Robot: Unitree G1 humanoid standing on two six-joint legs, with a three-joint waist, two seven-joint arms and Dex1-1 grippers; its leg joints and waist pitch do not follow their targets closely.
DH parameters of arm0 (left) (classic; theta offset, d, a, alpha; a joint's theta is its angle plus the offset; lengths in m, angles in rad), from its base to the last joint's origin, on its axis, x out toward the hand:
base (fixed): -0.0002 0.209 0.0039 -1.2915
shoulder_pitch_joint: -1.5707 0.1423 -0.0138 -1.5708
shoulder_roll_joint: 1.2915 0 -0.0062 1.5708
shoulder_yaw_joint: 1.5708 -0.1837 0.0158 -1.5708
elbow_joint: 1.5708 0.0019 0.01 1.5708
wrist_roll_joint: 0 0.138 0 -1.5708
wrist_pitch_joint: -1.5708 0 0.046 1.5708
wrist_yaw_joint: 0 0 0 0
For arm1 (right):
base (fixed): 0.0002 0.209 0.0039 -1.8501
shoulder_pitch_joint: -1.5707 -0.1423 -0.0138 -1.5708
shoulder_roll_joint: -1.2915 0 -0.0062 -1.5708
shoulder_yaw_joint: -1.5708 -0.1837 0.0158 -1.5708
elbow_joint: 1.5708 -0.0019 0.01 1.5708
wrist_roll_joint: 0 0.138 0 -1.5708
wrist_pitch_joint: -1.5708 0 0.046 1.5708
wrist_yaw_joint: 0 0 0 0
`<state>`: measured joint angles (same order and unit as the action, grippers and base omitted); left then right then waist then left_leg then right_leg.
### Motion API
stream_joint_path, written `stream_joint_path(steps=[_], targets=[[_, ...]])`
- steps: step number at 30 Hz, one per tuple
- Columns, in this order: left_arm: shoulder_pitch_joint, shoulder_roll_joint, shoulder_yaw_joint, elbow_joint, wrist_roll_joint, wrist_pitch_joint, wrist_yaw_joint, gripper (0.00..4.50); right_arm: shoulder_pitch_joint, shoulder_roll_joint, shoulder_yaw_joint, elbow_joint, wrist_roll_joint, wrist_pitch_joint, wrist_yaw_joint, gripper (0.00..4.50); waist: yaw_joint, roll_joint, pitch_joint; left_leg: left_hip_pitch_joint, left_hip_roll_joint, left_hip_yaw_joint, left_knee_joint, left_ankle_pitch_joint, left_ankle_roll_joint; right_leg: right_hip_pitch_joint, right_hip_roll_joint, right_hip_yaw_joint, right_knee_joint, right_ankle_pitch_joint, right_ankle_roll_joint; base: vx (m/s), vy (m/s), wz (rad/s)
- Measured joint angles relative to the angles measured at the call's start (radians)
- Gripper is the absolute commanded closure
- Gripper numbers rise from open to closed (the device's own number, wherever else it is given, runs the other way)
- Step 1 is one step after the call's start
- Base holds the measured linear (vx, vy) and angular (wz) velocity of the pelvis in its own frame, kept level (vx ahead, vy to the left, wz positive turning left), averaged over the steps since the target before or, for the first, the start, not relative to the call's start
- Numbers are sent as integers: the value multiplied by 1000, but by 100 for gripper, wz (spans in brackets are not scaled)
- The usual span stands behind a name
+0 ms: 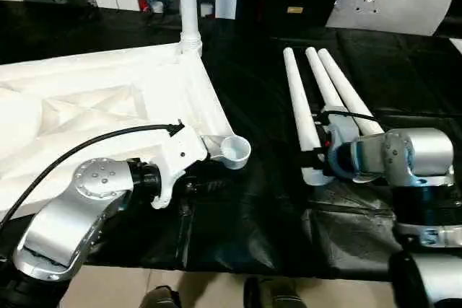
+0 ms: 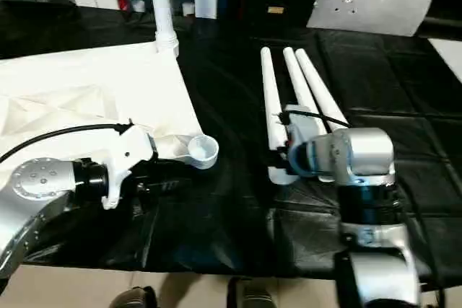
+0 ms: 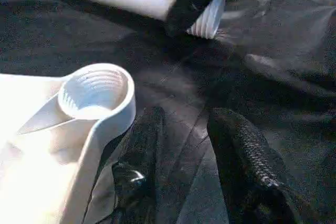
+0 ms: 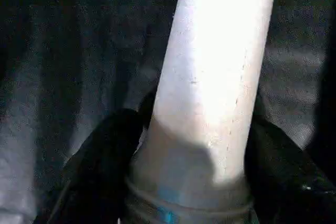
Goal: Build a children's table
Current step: Pick table leg
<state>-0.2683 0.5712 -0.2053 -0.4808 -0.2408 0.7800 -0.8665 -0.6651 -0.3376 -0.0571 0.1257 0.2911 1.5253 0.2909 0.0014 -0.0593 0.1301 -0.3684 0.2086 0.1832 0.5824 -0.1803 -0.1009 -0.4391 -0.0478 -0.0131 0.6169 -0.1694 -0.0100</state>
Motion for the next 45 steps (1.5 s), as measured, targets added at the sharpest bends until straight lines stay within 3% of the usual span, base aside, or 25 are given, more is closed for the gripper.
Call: stream_joint_path(steps=[4,7,15,17,20,22,25,30,31,34,39,40,42,45], targets=[[0,0,-5,-4,-2,2,11,288,1,-56,67,1,28,10,55,184,0,-9,-1,0,0,0,4,-1,1,1,0,0,0,0,0,0,0,0],[1,-2,-8,-4,-3,3,21,288,1,-68,87,9,31,3,77,185,1,-12,-2,0,0,0,5,-1,1,1,0,0,1,1,0,0,0,0],[1,-11,-8,-4,-4,3,41,288,5,-63,87,27,36,-43,90,185,1,-13,-2,0,1,-1,10,-1,1,1,0,1,8,1,0,0,0,0],[-3,-18,-8,0,-4,2,46,288,14,-56,58,10,45,-68,92,185,3,-7,-1,-1,0,-2,12,-1,1,1,0,1,8,1,-1,0,0,0],[-24,-45,-7,35,-4,-6,64,288,59,-9,-20,-47,68,-169,101,185,6,3,-2,-1,0,-3,13,-1,1,1,0,0,9,2,-1,0,0,0],[-61,-81,-5,82,-4,-24,88,288,104,32,-78,-105,97,-290,115,185,11,19,-3,-2,0,-3,15,-1,2,2,-1,0,9,2,-2,0,0,0],[-103,-104,3,126,-1,-49,112,288,125,64,-115,-143,131,-408,136,185,15,45,-8,-1,0,-4,17,-2,3,3,-1,0,9,3,-2,0,0,0],[-131,-137,12,199,12,-88,149,288,199,150,-214,-188,189,-547,171,185,18,66,-18,0,0,-5,17,-2,3,4,0,-1,10,3,-3,0,0,0],[-143,-161,25,217,17,-96,169,288,220,190,-251,-198,228,-563,193,185,17,68,-19,0,0,-5,17,-2,3,4,0,-1,10,4,-3,0,0,0],[-174,-201,51,240,19,-120,217,288,243,238,-285,-219,307,-599,249,185,17,69,-19,-1,0,-8,19,-1,3,4,0,-2,11,5,-3,0,0,0],[-217,-275,143,289,-23,-128,286,288,269,247,-319,-268,426,-651,338,185,27,73,-24,-1,0,-9,20,-1,3,5,0,-2,9,7,-3,0,0,0],[-230,-305,175,298,-51,-121,301,261,283,248,-325,-272,451,-655,368,185,30,73,-25,-1,0,-9,20,-1,3,5,0,-2,9,6,-3,0,0,0],[-263,-360,240,316,-122,-92,327,251,307,245,-325,-275,477,-655,413,186,33,73,-25,-2,-1,-9,21,-1,4,5,0,-2,9,7,-3,0,0,0],[-325,-413,349,327,-241,-62,361,217,337,237,-291,-281,503,-652,474,186,34,72,-25,-3,-1,-9,21,-1,4,5,-1,-3,8,7,-3,0,0,0]])
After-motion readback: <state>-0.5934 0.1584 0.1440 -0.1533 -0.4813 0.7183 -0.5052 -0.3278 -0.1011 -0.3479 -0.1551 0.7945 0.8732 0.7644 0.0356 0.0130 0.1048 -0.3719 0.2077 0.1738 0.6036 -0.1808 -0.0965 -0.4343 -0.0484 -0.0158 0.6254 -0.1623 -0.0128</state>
